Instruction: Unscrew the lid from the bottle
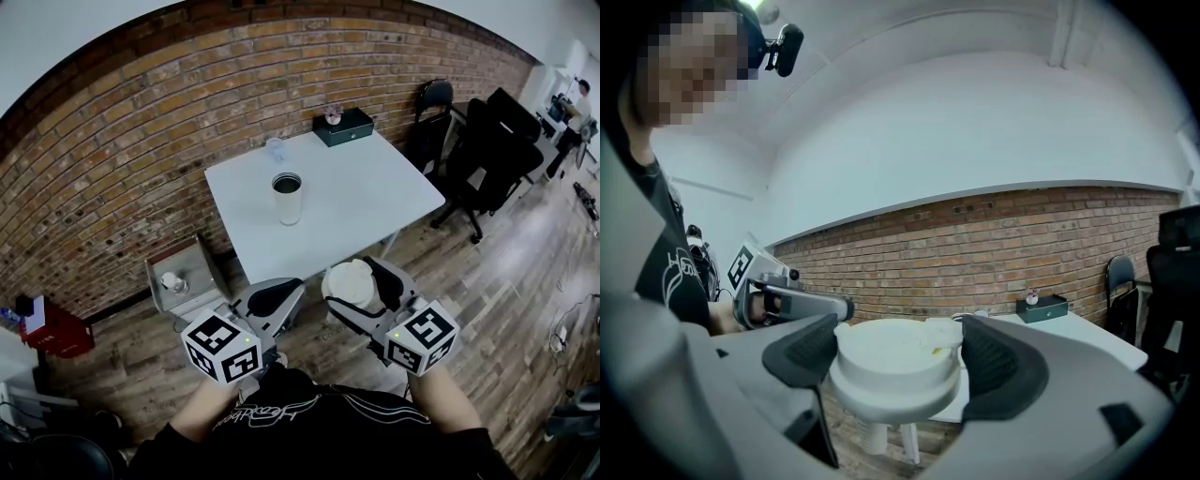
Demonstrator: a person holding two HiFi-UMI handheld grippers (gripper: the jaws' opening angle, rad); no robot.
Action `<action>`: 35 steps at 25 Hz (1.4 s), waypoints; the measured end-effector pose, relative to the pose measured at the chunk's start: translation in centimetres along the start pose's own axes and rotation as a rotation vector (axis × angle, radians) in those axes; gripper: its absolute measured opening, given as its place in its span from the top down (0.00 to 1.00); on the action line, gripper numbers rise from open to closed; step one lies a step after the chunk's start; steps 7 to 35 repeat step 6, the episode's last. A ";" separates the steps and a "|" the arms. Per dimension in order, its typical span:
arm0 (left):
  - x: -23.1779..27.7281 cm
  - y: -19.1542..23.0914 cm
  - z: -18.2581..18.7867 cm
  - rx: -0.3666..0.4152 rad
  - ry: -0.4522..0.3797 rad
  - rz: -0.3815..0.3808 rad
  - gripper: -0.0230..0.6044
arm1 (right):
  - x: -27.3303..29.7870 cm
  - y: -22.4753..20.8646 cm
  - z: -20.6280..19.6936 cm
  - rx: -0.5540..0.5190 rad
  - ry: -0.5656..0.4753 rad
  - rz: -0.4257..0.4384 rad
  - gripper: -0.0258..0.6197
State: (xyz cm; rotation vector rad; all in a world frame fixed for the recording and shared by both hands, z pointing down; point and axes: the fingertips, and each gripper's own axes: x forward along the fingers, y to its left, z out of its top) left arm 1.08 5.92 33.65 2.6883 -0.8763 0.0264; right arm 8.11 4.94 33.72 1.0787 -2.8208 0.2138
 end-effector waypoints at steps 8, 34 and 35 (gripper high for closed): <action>-0.8 -0.3 -0.2 -0.001 -0.002 0.003 0.90 | -0.3 0.6 -0.4 0.002 0.007 -0.013 0.33; -0.8 -0.3 -0.2 -0.001 -0.002 0.003 0.90 | -0.3 0.6 -0.4 0.002 0.007 -0.013 0.33; -0.8 -0.3 -0.2 -0.001 -0.002 0.003 0.90 | -0.3 0.6 -0.4 0.002 0.007 -0.013 0.33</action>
